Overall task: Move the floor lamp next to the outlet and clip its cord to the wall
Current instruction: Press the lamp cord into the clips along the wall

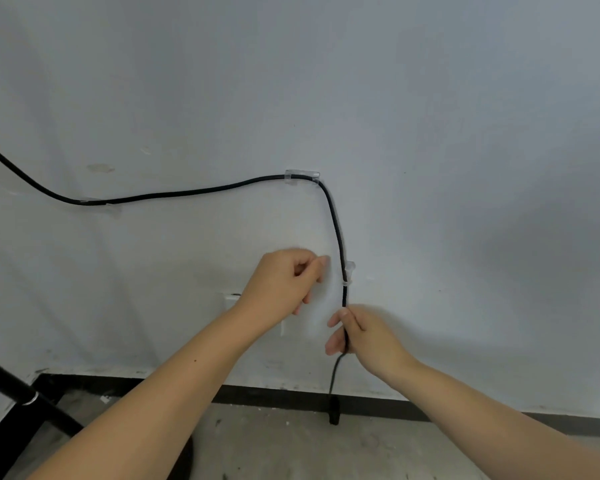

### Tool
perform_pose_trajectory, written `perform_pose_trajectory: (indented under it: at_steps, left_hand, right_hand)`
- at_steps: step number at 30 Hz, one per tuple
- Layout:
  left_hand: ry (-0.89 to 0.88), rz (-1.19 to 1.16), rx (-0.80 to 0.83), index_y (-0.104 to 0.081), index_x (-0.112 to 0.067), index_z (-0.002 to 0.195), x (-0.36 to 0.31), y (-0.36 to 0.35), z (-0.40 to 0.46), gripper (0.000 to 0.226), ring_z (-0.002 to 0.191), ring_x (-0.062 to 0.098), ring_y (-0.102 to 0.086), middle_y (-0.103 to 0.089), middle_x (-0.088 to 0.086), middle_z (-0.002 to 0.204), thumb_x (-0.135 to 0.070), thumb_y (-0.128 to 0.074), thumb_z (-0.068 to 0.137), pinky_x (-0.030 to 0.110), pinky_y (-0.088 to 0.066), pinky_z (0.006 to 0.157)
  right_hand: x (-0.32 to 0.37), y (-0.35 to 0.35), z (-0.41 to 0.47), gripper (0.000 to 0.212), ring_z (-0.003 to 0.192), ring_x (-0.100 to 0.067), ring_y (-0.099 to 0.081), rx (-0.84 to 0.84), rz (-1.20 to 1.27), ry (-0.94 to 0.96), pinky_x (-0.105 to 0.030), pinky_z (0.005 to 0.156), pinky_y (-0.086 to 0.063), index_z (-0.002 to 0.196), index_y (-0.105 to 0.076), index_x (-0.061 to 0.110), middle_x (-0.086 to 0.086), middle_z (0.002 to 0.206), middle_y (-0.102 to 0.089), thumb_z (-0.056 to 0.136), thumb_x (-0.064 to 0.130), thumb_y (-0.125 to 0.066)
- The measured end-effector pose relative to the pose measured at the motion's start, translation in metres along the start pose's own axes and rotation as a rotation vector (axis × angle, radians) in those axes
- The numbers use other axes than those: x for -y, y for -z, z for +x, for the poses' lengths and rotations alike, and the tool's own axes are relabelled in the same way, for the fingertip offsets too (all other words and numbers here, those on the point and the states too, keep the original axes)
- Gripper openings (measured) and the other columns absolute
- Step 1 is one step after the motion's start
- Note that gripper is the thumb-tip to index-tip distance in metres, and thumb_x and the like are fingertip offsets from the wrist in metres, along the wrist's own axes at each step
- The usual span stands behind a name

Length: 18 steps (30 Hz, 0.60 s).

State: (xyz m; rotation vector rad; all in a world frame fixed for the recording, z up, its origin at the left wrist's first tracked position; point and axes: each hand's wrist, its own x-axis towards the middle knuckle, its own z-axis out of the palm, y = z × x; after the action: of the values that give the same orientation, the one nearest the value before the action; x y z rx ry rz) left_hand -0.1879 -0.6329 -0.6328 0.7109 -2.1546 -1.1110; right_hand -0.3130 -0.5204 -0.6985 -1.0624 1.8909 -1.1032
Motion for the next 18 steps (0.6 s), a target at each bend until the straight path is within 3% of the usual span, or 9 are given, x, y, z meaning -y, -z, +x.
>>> perform_pose_trajectory:
  at_steps: [3,5,7,9,11,14,18]
  left_hand:
    - [0.2,0.188,0.289,-0.063,-0.015,0.071,0.025,0.013,-0.011,0.03,0.033,0.007,-0.051,-0.058,-0.005,0.045,-0.022,-0.045,0.093,0.015,-0.041,0.041]
    - [0.384,0.319,0.577,-0.064,-0.011,0.103,0.045,0.019,-0.022,0.026,0.035,0.007,-0.053,-0.061,-0.001,0.056,-0.015,-0.04,0.094,0.017,-0.044,0.04]
    - [0.451,0.383,0.746,-0.046,-0.017,0.135,0.065,0.013,-0.039,0.04,0.041,0.007,-0.053,-0.06,0.001,0.066,-0.014,-0.04,0.095,0.017,-0.046,0.043]
    - [0.446,0.291,0.794,-0.033,-0.026,0.143,0.083,-0.001,-0.059,0.049,0.05,0.01,-0.052,-0.058,0.007,0.08,-0.018,-0.044,0.096,0.019,-0.047,0.05]
    - [0.451,0.159,0.798,-0.036,-0.027,0.141,0.099,-0.015,-0.073,0.046,0.054,0.012,-0.048,-0.053,0.007,0.082,-0.023,-0.046,0.096,0.021,-0.044,0.054]
    - [0.436,0.076,0.756,-0.059,-0.014,0.118,0.118,-0.027,-0.081,0.028,0.056,0.008,-0.048,-0.049,-0.001,0.071,-0.025,-0.047,0.096,0.02,-0.041,0.053]
    - [0.402,0.299,0.729,-0.068,-0.009,0.098,0.151,-0.031,-0.101,0.034,0.1,0.021,-0.057,-0.058,0.011,0.105,-0.028,-0.041,0.097,0.023,-0.037,0.078]
  right_hand:
    - [0.005,-0.014,0.007,0.035,0.074,-0.021,-0.066,0.051,0.043,-0.024,-0.042,0.088,-0.054,0.079,-0.055,0.016,-0.003,0.068,-0.07,0.102,0.024,-0.029]
    - [0.006,-0.015,0.008,0.034,0.08,-0.02,-0.065,0.117,0.032,-0.047,-0.041,0.093,-0.053,0.08,-0.054,0.013,-0.007,0.076,-0.069,0.102,0.017,-0.029]
    - [0.008,-0.015,0.005,0.031,0.089,-0.021,-0.065,0.18,-0.014,-0.066,-0.035,0.092,-0.053,0.084,-0.054,0.011,-0.017,0.093,-0.071,0.102,0.013,-0.03]
    - [0.011,-0.016,0.002,0.029,0.091,-0.02,-0.066,0.227,0.014,-0.071,-0.027,0.085,-0.053,0.086,-0.054,0.01,-0.025,0.105,-0.069,0.102,0.013,-0.03]
    - [0.014,-0.02,0.0,0.029,0.087,-0.018,-0.067,0.266,0.098,-0.075,-0.023,0.081,-0.054,0.087,-0.054,0.009,-0.026,0.105,-0.069,0.102,0.014,-0.03]
    - [0.013,-0.024,0.002,0.029,0.083,-0.017,-0.07,0.27,0.207,-0.098,-0.025,0.08,-0.056,0.087,-0.054,0.009,-0.018,0.093,-0.071,0.103,0.015,-0.03]
    - [-0.001,-0.03,0.01,0.031,0.08,-0.016,-0.069,0.227,0.129,-0.125,-0.027,0.077,-0.057,0.078,-0.057,0.009,-0.015,0.092,-0.071,0.101,0.014,-0.037]
